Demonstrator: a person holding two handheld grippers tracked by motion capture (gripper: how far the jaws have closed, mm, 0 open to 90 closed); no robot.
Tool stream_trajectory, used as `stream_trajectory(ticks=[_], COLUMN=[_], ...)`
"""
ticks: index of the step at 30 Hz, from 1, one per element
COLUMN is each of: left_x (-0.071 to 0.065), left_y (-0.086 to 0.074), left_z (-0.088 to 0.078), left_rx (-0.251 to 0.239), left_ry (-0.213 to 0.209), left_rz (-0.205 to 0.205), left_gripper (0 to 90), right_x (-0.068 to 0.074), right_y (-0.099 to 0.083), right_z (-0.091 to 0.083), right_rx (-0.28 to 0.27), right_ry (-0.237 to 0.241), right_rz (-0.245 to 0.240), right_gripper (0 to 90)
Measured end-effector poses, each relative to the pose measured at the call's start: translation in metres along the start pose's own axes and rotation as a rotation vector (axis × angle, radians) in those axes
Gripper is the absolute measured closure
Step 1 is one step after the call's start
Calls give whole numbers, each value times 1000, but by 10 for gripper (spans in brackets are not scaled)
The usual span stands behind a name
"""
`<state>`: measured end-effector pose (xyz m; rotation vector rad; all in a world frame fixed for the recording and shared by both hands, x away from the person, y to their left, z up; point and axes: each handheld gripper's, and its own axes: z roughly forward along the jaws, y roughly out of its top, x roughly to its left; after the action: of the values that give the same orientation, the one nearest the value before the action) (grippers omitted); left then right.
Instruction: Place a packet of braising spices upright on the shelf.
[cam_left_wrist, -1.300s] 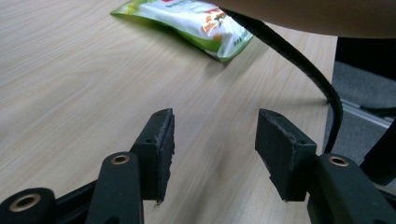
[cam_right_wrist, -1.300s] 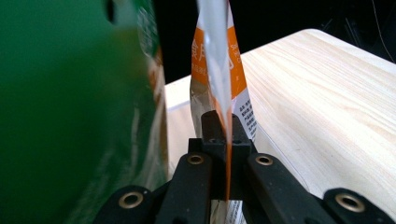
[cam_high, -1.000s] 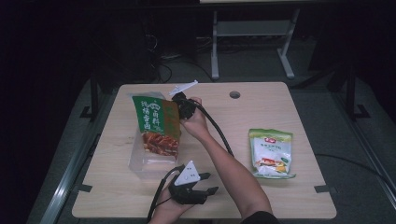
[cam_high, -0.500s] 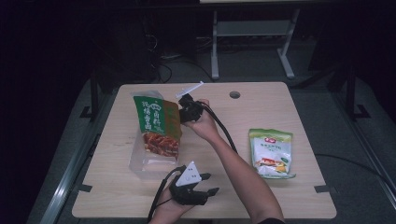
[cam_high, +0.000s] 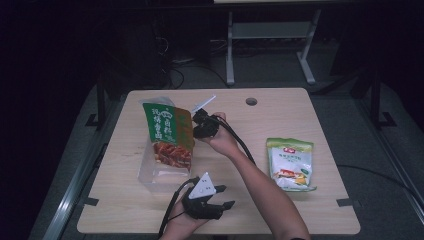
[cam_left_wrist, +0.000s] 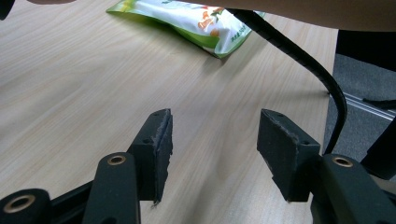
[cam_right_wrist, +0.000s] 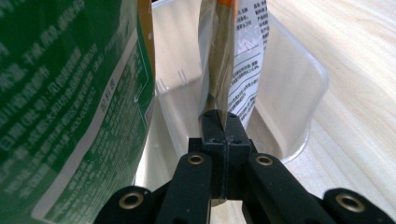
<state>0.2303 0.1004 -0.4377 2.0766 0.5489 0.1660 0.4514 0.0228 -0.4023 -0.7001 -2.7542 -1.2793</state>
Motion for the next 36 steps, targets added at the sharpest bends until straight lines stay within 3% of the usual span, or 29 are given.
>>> stream_trajectory(ticks=[5,10,12,19,21,23,24,26,30,32,34,35,36], left_x=[0,-2,-2,-3,-3,-2,-2,-1,1,2,2,2,1], left_y=[0,0,0,0,0,0,0,1,0,1,1,1,1], left_z=[0,0,0,0,-1,-2,-2,-3,-4,-5,-5,-5,-5], left_rx=[-2,1,1,-2,-4,-5,-6,-10,-12,-14,-18,-20,-18], left_ry=[-2,-2,-4,-4,-3,-3,-3,0,1,0,0,0,-1], left_rz=[0,5,2,0,-4,0,-4,-4,-13,-10,-13,-12,-11], left_gripper=[447,450,450,450,450,449,449,448,448,448,448,448,448], right_x=[5,2,3,5,7,5,3,2,1,2,1,1,-1], right_y=[0,-2,-2,-2,-1,2,3,14,35,46,55,59,60], right_z=[5,5,6,7,6,2,1,-2,5,7,10,12,15], right_rx=[25,3,3,-5,-18,-29,-38,-84,-49,-49,-45,-36,-13], right_ry=[-10,-54,-51,-104,-88,-45,-50,-11,-11,-4,-8,-6,-7], right_rz=[-20,9,23,33,52,55,42,68,43,49,40,71,75], right_gripper=[900,900,900,900,896,847,762,643,585,592,658,684,767])
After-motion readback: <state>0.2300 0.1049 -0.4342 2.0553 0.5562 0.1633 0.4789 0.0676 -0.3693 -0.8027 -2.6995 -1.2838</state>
